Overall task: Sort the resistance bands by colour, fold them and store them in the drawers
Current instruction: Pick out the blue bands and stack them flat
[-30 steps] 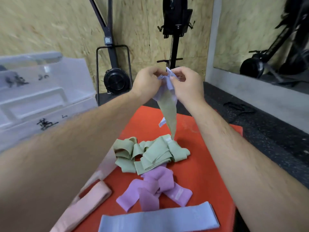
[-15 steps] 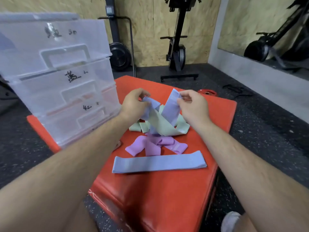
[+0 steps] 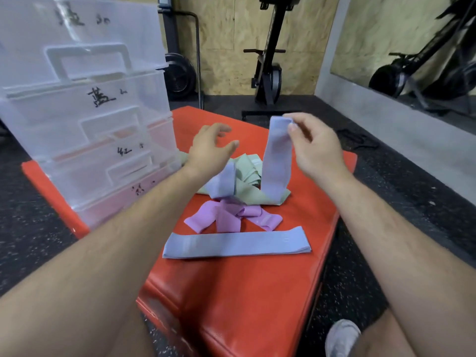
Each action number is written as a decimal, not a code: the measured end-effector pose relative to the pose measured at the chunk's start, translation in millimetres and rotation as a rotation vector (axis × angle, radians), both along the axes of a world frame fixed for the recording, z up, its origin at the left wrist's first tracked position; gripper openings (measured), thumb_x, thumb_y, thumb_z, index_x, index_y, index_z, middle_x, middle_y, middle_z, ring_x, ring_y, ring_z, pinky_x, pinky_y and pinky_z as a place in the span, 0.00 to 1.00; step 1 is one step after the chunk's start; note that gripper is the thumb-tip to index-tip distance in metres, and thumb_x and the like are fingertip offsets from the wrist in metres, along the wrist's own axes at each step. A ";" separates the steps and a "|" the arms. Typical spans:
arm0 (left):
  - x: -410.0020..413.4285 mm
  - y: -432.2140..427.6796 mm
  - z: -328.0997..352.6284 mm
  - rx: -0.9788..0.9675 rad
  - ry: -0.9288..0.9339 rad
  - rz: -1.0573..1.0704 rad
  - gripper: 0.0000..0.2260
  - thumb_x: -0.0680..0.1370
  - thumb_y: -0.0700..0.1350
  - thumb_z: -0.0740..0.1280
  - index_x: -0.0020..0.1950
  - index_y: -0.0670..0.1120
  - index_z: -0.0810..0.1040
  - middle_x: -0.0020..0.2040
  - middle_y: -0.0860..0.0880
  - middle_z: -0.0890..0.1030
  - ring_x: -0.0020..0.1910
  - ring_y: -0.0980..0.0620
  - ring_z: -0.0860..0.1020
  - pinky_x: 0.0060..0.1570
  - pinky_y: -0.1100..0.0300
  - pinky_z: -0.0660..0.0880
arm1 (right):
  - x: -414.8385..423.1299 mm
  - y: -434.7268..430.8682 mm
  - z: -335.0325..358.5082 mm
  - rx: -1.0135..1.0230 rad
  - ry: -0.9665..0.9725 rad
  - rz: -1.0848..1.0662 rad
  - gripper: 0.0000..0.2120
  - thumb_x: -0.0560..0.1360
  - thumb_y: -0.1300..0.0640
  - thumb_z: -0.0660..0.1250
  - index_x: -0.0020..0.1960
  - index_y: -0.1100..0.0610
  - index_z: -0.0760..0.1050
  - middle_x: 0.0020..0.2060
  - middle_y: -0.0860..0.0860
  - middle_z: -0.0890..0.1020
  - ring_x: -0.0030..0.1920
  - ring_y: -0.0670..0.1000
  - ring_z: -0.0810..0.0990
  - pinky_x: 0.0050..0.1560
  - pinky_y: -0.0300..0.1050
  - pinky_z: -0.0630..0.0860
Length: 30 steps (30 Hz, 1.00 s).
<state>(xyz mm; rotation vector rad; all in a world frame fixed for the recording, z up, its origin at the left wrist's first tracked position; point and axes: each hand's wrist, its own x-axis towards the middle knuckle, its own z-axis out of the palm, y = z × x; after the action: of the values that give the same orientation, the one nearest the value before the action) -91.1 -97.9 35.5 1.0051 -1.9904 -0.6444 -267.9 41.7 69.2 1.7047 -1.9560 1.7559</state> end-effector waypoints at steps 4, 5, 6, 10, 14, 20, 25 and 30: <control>-8.6 40.3 15.0 0.096 0.182 -0.427 0.15 0.76 0.52 0.71 0.62 0.53 0.77 0.54 0.53 0.81 0.51 0.58 0.79 0.56 0.60 0.77 | 6.8 -8.6 -14.9 0.178 0.206 0.133 0.11 0.81 0.62 0.60 0.58 0.57 0.80 0.52 0.47 0.83 0.53 0.44 0.79 0.55 0.36 0.72; -10.6 44.4 13.5 0.122 0.199 -0.449 0.13 0.76 0.51 0.72 0.60 0.55 0.77 0.52 0.54 0.81 0.49 0.58 0.80 0.52 0.61 0.78 | 9.7 -9.8 -17.7 0.202 0.204 0.153 0.10 0.81 0.62 0.60 0.58 0.57 0.79 0.50 0.48 0.83 0.51 0.45 0.79 0.53 0.37 0.73; -11.5 45.8 10.9 0.125 0.209 -0.429 0.10 0.76 0.50 0.73 0.56 0.56 0.78 0.49 0.54 0.81 0.45 0.57 0.79 0.46 0.60 0.79 | 12.3 -10.3 -19.2 0.221 0.176 0.168 0.09 0.81 0.62 0.61 0.58 0.56 0.77 0.47 0.48 0.83 0.48 0.45 0.79 0.50 0.37 0.73; -4.3 39.7 2.6 0.126 0.208 -0.282 0.04 0.75 0.44 0.74 0.45 0.50 0.80 0.37 0.46 0.80 0.35 0.53 0.76 0.37 0.51 0.78 | 20.3 -12.2 -24.8 0.262 0.026 0.222 0.10 0.81 0.59 0.64 0.62 0.55 0.71 0.37 0.49 0.80 0.34 0.42 0.73 0.39 0.35 0.69; 8.6 39.1 6.3 0.077 0.127 -0.230 0.04 0.78 0.43 0.70 0.50 0.45 0.83 0.42 0.44 0.82 0.37 0.54 0.77 0.37 0.59 0.79 | 24.9 -14.6 -36.8 0.422 0.011 0.261 0.10 0.78 0.56 0.70 0.57 0.55 0.74 0.45 0.55 0.84 0.41 0.47 0.77 0.46 0.46 0.75; 30.7 39.6 8.1 0.111 0.030 -0.255 0.09 0.76 0.47 0.73 0.48 0.42 0.80 0.39 0.48 0.78 0.36 0.56 0.75 0.35 0.61 0.77 | 39.6 -22.4 -39.4 0.427 0.112 0.296 0.07 0.81 0.53 0.64 0.45 0.48 0.73 0.39 0.51 0.77 0.37 0.47 0.70 0.39 0.45 0.68; 45.2 40.9 13.4 0.145 0.142 -0.205 0.11 0.77 0.46 0.72 0.42 0.41 0.74 0.34 0.50 0.75 0.30 0.60 0.75 0.31 0.65 0.73 | 50.8 -25.7 -42.5 0.508 0.214 0.299 0.08 0.77 0.55 0.69 0.50 0.58 0.73 0.41 0.50 0.77 0.41 0.49 0.73 0.41 0.47 0.68; 68.7 27.5 12.5 0.341 0.310 -0.129 0.16 0.77 0.47 0.72 0.50 0.35 0.76 0.41 0.40 0.78 0.35 0.48 0.77 0.35 0.56 0.76 | 31.0 -21.9 -48.0 0.578 0.339 0.200 0.06 0.75 0.58 0.71 0.49 0.56 0.75 0.42 0.49 0.78 0.44 0.52 0.75 0.38 0.44 0.65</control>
<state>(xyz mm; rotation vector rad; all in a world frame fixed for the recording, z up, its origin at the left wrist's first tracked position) -22.4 -70.5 48.0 0.9099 -1.7131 -1.1668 -236.9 19.8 21.3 2.2407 -2.3241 0.8739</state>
